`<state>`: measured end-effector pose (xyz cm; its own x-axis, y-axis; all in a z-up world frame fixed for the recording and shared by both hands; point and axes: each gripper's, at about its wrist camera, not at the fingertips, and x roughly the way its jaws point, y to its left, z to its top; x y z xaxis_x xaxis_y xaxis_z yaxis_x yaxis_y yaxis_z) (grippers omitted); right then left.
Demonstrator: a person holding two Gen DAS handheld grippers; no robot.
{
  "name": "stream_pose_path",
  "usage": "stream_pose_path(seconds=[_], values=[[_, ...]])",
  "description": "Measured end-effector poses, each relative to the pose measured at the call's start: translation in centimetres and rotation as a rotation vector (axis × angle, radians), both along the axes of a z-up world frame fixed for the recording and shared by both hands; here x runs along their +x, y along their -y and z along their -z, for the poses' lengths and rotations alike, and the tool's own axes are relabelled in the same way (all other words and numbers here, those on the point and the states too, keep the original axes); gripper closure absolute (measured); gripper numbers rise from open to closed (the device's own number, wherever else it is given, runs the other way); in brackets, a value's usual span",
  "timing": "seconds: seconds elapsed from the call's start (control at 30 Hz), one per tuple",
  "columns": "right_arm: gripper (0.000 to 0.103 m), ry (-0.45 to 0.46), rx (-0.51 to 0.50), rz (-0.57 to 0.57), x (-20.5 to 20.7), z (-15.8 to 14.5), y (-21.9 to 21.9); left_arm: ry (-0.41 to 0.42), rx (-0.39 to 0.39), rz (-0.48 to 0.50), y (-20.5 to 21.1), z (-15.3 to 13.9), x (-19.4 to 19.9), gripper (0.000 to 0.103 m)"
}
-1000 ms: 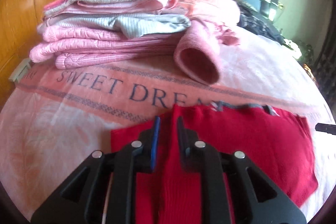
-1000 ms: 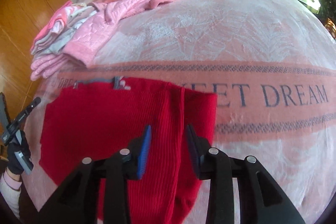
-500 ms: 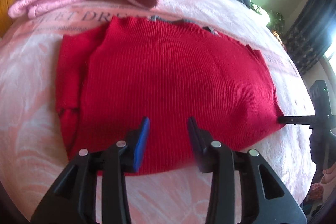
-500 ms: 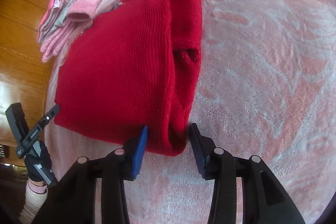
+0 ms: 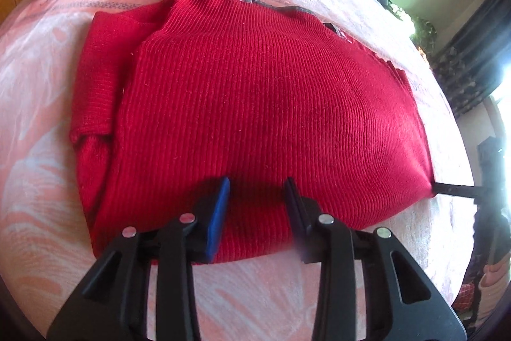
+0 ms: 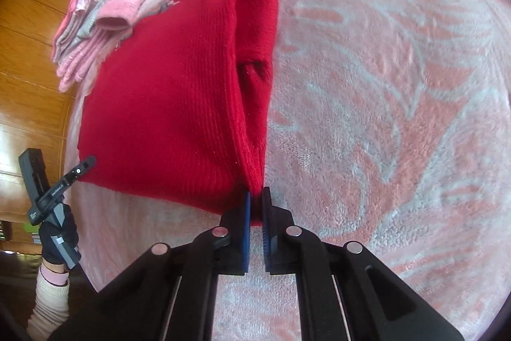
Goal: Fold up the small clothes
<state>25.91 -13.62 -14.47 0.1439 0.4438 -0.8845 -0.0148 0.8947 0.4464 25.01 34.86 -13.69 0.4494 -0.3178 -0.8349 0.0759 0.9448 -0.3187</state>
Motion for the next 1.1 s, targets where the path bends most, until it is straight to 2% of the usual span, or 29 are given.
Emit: stream_pose_path(seconds=[0.17, 0.27, 0.33, 0.37, 0.4, 0.47, 0.63, 0.8, 0.93, 0.97, 1.07, 1.1], values=[[0.096, 0.014, -0.001, -0.009, -0.2, 0.2, 0.1, 0.016, 0.018, 0.012, 0.4, 0.0, -0.2, 0.067], [0.082, 0.019, 0.029, -0.005, 0.1, -0.5, 0.1, 0.006, 0.014, 0.005, 0.4, -0.4, -0.1, 0.066], [0.078, 0.058, 0.048, -0.003, 0.2, -1.8, 0.5, 0.008, 0.012, 0.007, 0.7, -1.2, -0.2, 0.064], [0.07, 0.082, 0.044, -0.002, 0.5, -2.7, 0.8, 0.023, 0.003, 0.014, 0.7, -2.0, -0.2, 0.062], [0.052, 0.096, 0.047, 0.006, 0.9, -3.4, 1.0, 0.039, -0.003, 0.019, 0.8, -2.6, -0.3, 0.058], [0.041, 0.1, 0.07, 0.028, 2.0, -4.0, 1.4, 0.063, -0.003, 0.016, 0.8, -3.7, 0.2, 0.054], [0.039, 0.038, 0.109, 0.051, 5.1, -2.5, 1.0, 0.059, -0.014, -0.038, 0.1, -4.0, 2.9, 0.054], [0.039, -0.001, 0.083, 0.048, 7.5, -0.4, 0.2, 0.01, -0.02, -0.062, -0.9, -2.2, 5.4, 0.054], [0.038, 0.004, 0.12, 0.054, 8.4, 0.4, 0.2, -0.006, -0.051, -0.054, -1.4, -1.1, 6.2, 0.054], [0.04, 0.005, 0.126, 0.056, 8.5, 0.4, 0.1, -0.007, -0.041, -0.043, -1.3, -1.0, 6.3, 0.054], [0.059, 0.019, 0.121, 0.049, 8.9, 0.6, -0.8, -0.004, -0.022, -0.02, -0.9, -0.8, 6.4, 0.052], [0.062, 0.018, 0.12, 0.053, 9.0, 0.7, -0.9, -0.003, -0.025, -0.02, -0.9, -0.8, 6.4, 0.052]])
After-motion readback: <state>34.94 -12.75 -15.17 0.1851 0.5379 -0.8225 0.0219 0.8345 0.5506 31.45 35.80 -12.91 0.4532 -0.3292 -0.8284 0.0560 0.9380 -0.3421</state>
